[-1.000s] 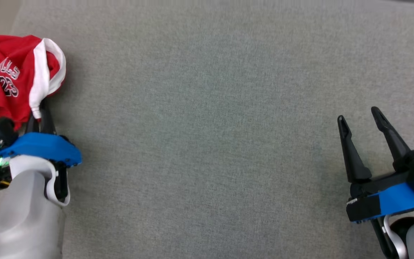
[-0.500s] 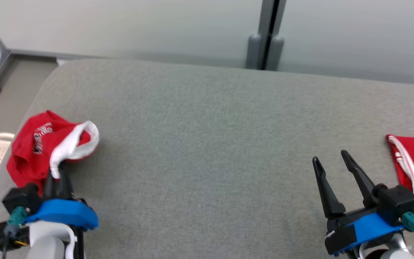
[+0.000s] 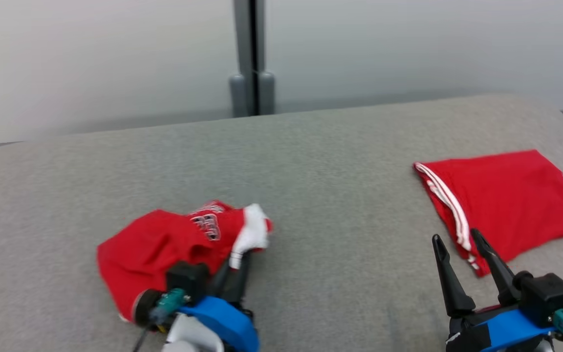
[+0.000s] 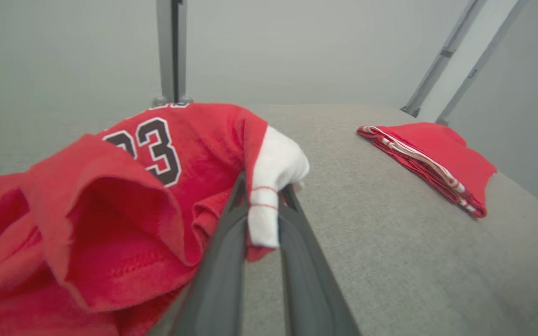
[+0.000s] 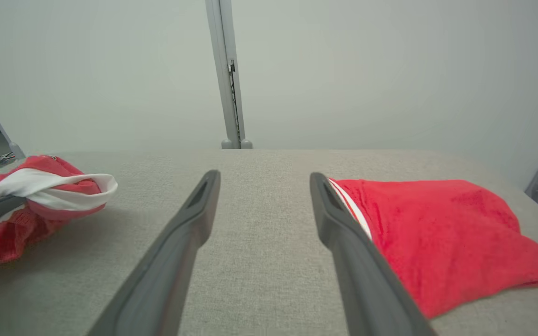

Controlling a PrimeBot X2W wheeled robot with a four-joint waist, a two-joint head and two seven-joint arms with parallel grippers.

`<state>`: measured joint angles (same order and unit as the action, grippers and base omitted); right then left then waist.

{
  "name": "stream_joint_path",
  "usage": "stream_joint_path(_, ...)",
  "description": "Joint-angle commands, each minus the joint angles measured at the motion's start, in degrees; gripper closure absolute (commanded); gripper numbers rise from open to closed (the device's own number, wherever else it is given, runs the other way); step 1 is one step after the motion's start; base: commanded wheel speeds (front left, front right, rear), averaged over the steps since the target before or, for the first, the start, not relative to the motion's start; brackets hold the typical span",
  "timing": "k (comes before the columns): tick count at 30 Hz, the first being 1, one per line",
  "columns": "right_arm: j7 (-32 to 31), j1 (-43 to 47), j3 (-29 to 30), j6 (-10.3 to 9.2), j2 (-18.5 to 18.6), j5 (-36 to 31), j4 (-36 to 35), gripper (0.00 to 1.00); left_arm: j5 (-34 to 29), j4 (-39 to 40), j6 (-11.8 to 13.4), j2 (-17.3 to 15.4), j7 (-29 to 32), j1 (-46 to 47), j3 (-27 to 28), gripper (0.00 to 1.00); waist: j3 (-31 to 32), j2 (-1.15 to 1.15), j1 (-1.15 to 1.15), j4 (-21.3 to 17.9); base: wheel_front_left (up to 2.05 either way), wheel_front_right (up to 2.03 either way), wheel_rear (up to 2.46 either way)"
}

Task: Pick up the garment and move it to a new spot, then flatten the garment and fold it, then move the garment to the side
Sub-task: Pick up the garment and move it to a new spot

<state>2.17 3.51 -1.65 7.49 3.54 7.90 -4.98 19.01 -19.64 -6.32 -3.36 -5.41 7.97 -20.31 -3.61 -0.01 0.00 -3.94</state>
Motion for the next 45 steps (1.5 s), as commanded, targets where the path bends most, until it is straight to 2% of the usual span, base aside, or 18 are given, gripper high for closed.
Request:
stream_joint_path(1,0.09,0.21,0.07,0.0,-0.26,0.26,-0.39,0.0,0.23,0.46,-0.52,0.17,0.37,1.62,-2.77,1.0,-0.26,0.01,0.0,-2.06,0.0,0.0,0.0)
stream_joint_path(4,0.42,-0.76,0.14,0.0,-0.38,0.54,-0.6,0.0,1.19,0.13,-0.86,0.27,1.06,3.22,-8.96,1.0,-2.45,0.01,0.0,-4.49,0.0,0.0,0.0)
stream_joint_path(8,0.97,-1.8,0.13,0.0,-0.54,0.92,-0.2,0.0,2.83,-1.45,-1.18,0.3,1.34,5.17,-14.42,1.0,-5.33,0.01,0.0,-6.85,0.0,0.0,0.0)
stream_joint_path(9,1.26,-2.15,0.02,0.0,-0.57,1.14,-0.07,0.0,3.03,-1.98,-1.22,0.33,1.21,5.76,-15.22,0.65,-6.09,0.01,0.0,-7.27,0.0,0.0,0.0)
stream_joint_path(10,1.5,-2.4,0.08,0.0,-0.58,1.27,0.25,0.0,3.21,-2.58,-1.25,0.36,1.04,6.25,-15.88,0.02,-6.49,0.01,0.0,-7.48,0.0,0.0,0.0)
stream_joint_path(17,3.04,-3.03,0.29,0.0,-0.65,2.0,1.86,0.0,2.87,-2.16,-1.04,-0.51,-2.58,7.81,-16.77,0.0,-5.88,0.01,0.0,-6.12,0.0,0.0,0.0)
stream_joint_path(20,2.57,-2.5,0.53,0.0,-0.63,1.54,1.73,0.0,2.56,0.19,0.64,-1.77,-4.48,6.69,-15.58,0.0,-4.09,0.01,0.0,-4.29,0.0,0.0,0.0)
stream_joint_path(23,1.95,-1.79,0.85,0.0,-0.63,0.96,1.25,0.0,2.43,2.43,3.56,-3.72,-5.93,5.68,-12.94,0.0,-2.37,0.01,0.0,-2.07,0.0,0.0,0.0)
stream_joint_path(24,1.95,-1.79,0.85,0.0,-0.63,0.96,1.25,0.0,2.43,2.43,3.56,-3.72,-5.93,5.68,-12.94,0.0,-2.37,0.01,0.0,-2.07,0.0,0.0,0.0)
stream_joint_path(25,1.47,-1.32,1.09,0.0,-0.57,0.69,0.79,0.0,2.9,3.75,5.6,-5.01,-6.64,5.02,-10.4,0.0,-1.36,0.01,0.0,-0.54,0.0,0.0,0.0)
stream_joint_path(26,1.47,-1.32,1.09,0.0,-0.57,0.69,0.79,0.0,2.9,3.75,5.6,-5.01,-6.64,5.02,-10.4,0.0,-1.36,0.01,0.0,-0.54,0.0,0.0,0.0)
stream_joint_path(28,0.93,-0.68,1.34,0.0,-0.39,0.32,0.31,0.0,4.23,4.82,7.28,-6.07,-7.24,3.98,-7.58,0.0,-0.4,0.01,0.0,0.92,0.0,0.0,0.0)
stream_joint_path(35,-1.11,1.57,2.61,0.0,-0.02,-0.39,-1.45,0.0,6.63,8.13,11.84,-12.8,-8.29,-1.2,0.95,0.0,2.79,0.01,0.0,5.23,0.0,0.0,0.0)
stream_joint_path(45,-3.02,5.12,4.31,0.0,-0.15,-0.96,-2.28,0.0,6.04,12.54,13.5,-16.44,-5.93,-7.79,1.03,0.0,5.3,0.01,0.0,5.54,0.0,0.0,0.0)
